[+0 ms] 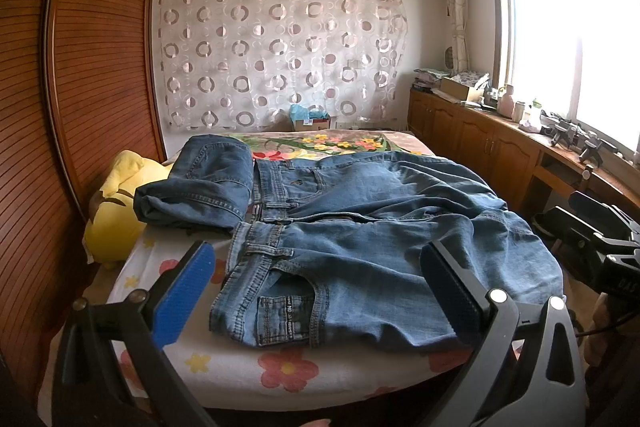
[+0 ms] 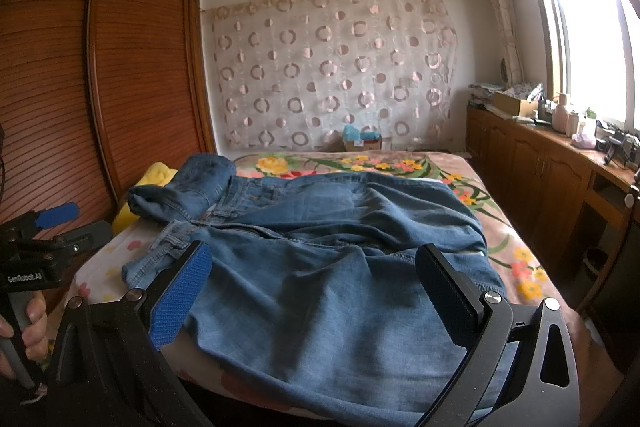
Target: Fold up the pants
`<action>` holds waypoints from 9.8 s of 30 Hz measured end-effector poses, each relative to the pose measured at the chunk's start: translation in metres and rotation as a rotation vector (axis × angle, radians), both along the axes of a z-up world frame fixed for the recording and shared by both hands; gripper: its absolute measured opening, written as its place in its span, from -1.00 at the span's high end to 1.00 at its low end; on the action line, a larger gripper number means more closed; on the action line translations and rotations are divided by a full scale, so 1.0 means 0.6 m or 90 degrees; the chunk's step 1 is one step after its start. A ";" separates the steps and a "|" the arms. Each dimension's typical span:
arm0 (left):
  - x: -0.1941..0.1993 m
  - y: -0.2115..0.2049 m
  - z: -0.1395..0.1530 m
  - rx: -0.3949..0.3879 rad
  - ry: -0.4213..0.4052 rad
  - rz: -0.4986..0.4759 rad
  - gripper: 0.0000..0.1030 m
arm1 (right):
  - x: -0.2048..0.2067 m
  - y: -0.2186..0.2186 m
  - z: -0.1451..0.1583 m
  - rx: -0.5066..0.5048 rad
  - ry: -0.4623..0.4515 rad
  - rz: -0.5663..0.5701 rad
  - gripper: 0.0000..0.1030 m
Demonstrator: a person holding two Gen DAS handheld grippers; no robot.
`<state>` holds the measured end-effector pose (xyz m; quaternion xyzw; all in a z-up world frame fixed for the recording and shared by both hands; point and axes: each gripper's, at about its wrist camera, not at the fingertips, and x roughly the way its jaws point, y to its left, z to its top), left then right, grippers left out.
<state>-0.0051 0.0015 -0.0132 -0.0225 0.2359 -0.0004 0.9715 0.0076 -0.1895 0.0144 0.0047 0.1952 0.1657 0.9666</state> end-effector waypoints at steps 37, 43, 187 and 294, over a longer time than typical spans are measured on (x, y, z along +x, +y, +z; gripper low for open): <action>0.005 -0.007 0.008 -0.004 0.004 -0.004 -1.00 | 0.000 -0.002 -0.002 -0.004 0.006 -0.001 -1.00; 0.023 0.005 -0.027 0.001 0.029 -0.005 -1.00 | 0.002 -0.009 -0.031 -0.016 0.030 -0.003 -1.00; 0.043 0.126 -0.023 -0.044 0.046 -0.036 0.86 | 0.035 -0.205 -0.105 -0.177 0.134 -0.003 0.16; 0.363 0.158 -0.078 -0.021 0.149 -0.064 0.33 | 0.402 -0.085 -0.068 -0.138 0.198 0.102 -0.21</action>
